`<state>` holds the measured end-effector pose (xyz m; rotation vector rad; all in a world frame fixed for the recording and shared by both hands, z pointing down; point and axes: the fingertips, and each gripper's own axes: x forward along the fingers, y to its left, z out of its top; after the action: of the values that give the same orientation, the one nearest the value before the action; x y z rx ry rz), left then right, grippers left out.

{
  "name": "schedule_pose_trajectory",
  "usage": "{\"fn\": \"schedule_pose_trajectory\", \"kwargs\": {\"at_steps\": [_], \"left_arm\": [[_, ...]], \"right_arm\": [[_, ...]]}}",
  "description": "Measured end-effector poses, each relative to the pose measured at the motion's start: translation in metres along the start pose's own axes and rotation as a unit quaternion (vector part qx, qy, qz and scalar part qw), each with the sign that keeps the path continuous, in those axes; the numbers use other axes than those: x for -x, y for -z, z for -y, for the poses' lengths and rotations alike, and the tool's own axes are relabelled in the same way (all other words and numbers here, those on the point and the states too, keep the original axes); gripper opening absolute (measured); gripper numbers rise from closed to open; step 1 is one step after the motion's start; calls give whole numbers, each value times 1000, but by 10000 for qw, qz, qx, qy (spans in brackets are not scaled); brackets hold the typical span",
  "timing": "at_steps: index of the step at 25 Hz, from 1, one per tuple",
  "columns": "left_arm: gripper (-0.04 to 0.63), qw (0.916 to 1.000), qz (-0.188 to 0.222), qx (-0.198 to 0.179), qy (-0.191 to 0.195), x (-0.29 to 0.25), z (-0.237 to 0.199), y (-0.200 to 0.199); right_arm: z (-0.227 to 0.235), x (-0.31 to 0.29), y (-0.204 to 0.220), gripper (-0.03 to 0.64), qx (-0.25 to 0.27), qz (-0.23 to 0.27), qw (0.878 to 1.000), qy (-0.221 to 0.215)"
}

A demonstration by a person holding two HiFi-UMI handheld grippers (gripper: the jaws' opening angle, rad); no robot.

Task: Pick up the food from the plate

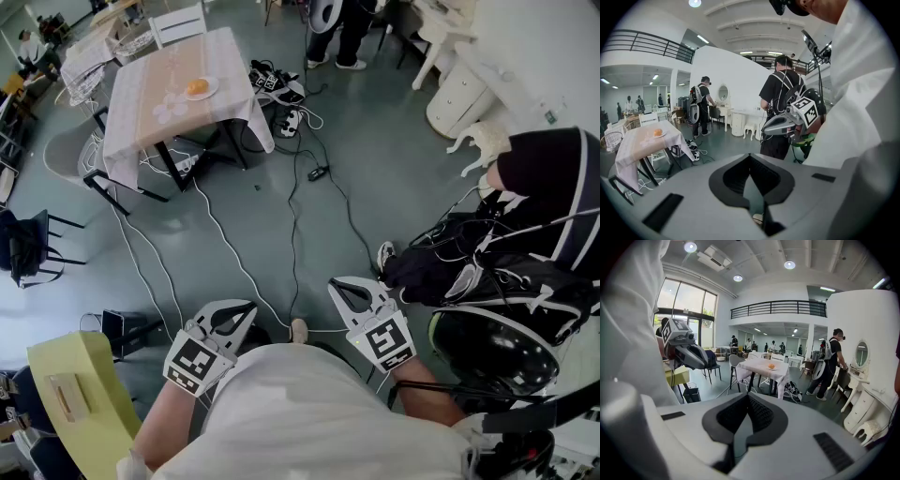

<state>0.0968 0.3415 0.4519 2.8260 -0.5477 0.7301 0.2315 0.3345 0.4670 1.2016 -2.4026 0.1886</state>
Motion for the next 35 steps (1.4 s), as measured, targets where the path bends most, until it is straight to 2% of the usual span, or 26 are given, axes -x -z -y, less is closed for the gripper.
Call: {"fn": "schedule_pose_trajectory", "kwargs": {"at_steps": [4, 14, 17, 22, 28, 29, 32, 35], "left_arm": [[8, 9999, 13, -117, -66, -6, 7, -9], [8, 9997, 23, -95, -223, -6, 20, -22], [8, 9996, 58, -38, -285, -4, 11, -23], [8, 9987, 142, 320, -382, -3, -25, -12], [8, 9985, 311, 327, -321, -11, -87, -11], [8, 9982, 389, 318, -324, -12, -101, -14], [9, 9975, 577, 287, -302, -10, -148, -25], [11, 9968, 717, 264, -239, -3, -195, -37]], "right_arm": [[4, 8, 1, 12, 41, 46, 10000, -22], [7, 30, 2, 12, 11, 139, 9999, -54], [5, 22, 2, 12, -40, 103, 9999, -124], [2, -11, 0, 12, -188, 75, 9992, -341], [18, -69, -17, 15, -205, 50, 9993, -323], [24, -81, -24, 23, -179, 36, 9994, -301], [37, -121, -49, 114, -44, -44, 9997, -215], [52, -163, -76, 118, 28, -64, 9999, -128]]}}
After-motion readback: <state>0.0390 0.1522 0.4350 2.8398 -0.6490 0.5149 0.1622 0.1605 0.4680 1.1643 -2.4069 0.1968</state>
